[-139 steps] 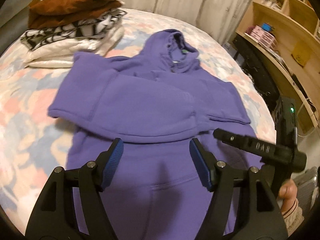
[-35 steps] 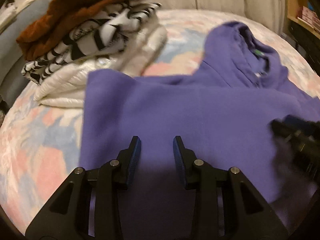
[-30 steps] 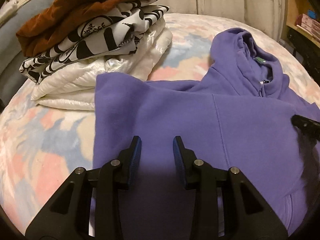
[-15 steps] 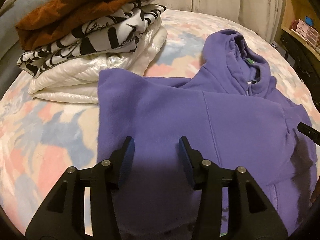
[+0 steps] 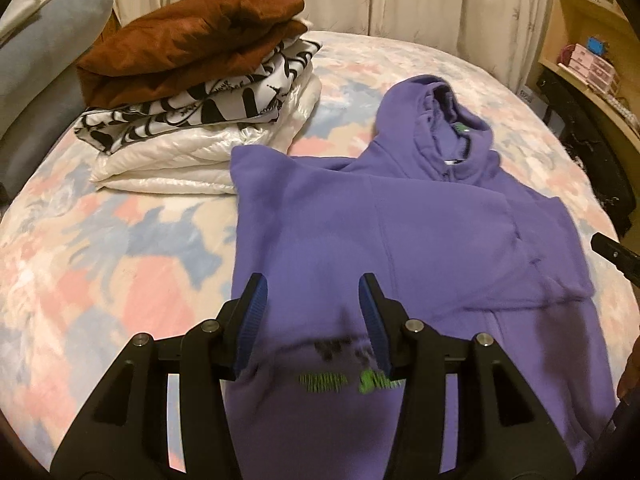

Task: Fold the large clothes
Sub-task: 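Fold the hoodie side panel inward with the left tool and smooth it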

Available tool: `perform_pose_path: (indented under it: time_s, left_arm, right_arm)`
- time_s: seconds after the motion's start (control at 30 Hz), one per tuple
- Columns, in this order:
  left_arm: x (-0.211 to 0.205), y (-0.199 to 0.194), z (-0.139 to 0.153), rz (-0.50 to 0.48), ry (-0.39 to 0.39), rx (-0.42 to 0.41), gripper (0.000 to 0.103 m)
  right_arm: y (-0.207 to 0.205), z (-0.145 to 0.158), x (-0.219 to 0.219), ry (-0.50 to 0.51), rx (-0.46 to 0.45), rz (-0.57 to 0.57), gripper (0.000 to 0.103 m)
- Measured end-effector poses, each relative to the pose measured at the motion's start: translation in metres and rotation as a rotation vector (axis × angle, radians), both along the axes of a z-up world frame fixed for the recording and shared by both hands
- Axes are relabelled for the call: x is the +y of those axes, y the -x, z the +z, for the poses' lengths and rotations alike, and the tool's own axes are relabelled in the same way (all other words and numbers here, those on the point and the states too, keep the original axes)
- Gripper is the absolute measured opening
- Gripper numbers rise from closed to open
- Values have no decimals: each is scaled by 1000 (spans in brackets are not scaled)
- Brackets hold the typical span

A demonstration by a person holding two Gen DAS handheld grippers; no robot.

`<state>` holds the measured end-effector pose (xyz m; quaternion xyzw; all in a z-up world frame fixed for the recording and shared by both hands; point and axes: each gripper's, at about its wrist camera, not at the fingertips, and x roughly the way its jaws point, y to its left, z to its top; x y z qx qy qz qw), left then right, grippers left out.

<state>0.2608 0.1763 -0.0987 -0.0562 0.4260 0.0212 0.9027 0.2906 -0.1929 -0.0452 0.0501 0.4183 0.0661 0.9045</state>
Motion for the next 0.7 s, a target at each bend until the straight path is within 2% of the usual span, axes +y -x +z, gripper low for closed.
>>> perform_pose_path:
  time_s: [0.17,0.3,0.37,0.57,0.7]
  left_arm:
    - [2,43,25,-17,32,-21,63]
    - [2,78,43,-45,70,-37,69]
    - [0,100,50,-61,82,-45,71]
    - [-5,158,56,-104,81,-59,71]
    - [-5,190,46,-138,102,-18,71]
  right_arm:
    - [58,32,-4,11,-42,10,38]
    - [106,52,-9,19,-76,15,54]
    - [134,59,-12,30,-95,17,58]
    - [214,61,-18,36,-87,53,58]
    - [267,53,-30,18,-59,82,58]
